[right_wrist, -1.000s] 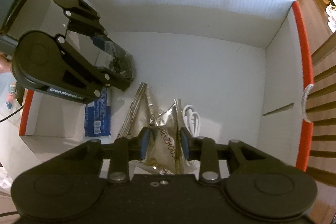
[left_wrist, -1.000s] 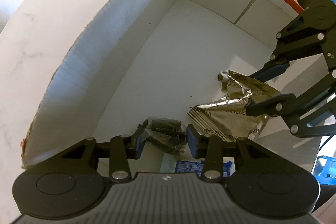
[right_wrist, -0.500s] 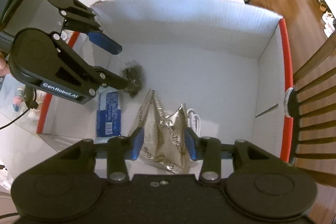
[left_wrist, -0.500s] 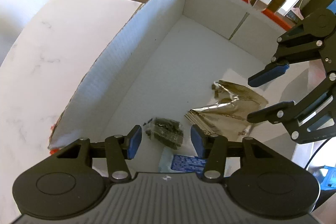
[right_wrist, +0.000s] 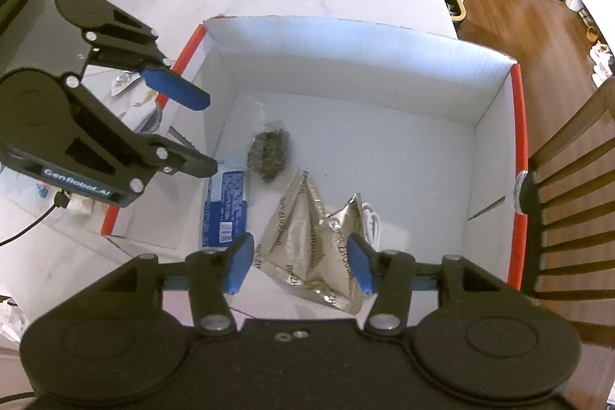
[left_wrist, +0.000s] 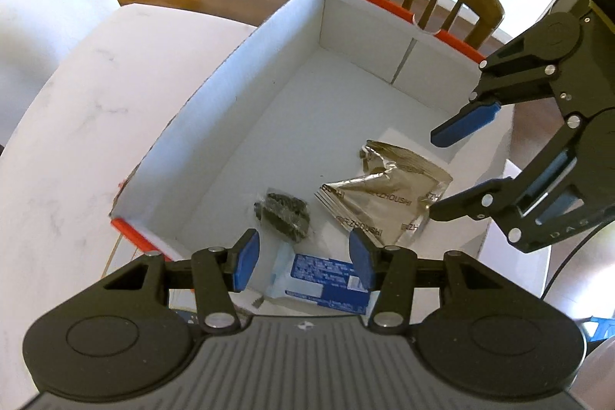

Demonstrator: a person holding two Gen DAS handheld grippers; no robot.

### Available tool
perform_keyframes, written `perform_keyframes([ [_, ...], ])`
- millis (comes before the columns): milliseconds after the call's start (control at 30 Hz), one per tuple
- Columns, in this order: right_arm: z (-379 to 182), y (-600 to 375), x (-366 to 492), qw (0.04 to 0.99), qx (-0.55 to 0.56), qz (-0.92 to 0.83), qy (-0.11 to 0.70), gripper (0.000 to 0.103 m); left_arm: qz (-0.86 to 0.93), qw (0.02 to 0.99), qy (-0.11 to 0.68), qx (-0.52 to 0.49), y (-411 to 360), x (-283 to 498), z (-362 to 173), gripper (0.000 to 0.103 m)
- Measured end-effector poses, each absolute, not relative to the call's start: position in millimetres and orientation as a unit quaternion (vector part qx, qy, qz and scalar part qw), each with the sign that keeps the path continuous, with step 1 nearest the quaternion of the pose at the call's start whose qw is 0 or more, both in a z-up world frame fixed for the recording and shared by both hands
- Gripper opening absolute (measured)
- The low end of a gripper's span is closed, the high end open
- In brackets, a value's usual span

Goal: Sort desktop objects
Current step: 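Open the right tool over the box while the left tool opens, releasing the black bag, then withdraw both open tools from the box toward the remaining table items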

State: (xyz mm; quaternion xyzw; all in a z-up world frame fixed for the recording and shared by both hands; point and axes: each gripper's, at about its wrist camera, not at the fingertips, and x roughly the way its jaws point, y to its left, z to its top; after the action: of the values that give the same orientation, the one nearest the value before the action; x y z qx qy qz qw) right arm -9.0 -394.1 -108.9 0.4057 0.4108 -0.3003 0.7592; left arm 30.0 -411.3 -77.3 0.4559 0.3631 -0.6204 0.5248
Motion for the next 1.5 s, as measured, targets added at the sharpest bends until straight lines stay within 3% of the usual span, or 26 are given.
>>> perform_keyframes([
  [133, -100, -388, -7, 0.764, 0.398, -0.299, 0.411, 0.054, -0.623, 0.53, 0.358, 0.451, -396, 33, -67, 0.054],
  [667, -76, -356, 15, 0.778, 0.369, -0.288, 0.418, 0.064, -0.617, 0.557, 0.375, 0.411, -326, 50, -40, 0.055],
  [1300, -46, -303, 87, 0.812, 0.307, -0.21, 0.451, 0.064, -0.593, 0.612, 0.378, 0.36, -209, 70, -32, 0.055],
  [1400, -44, -292, 99, 0.815, 0.304, -0.199, 0.452, 0.066, -0.588, 0.62, 0.38, 0.354, -194, 76, -34, 0.069],
  [1500, -43, -281, 112, 0.819, 0.296, -0.184, 0.456, 0.066, -0.579, 0.632, 0.383, 0.345, -179, 85, -36, 0.072],
])
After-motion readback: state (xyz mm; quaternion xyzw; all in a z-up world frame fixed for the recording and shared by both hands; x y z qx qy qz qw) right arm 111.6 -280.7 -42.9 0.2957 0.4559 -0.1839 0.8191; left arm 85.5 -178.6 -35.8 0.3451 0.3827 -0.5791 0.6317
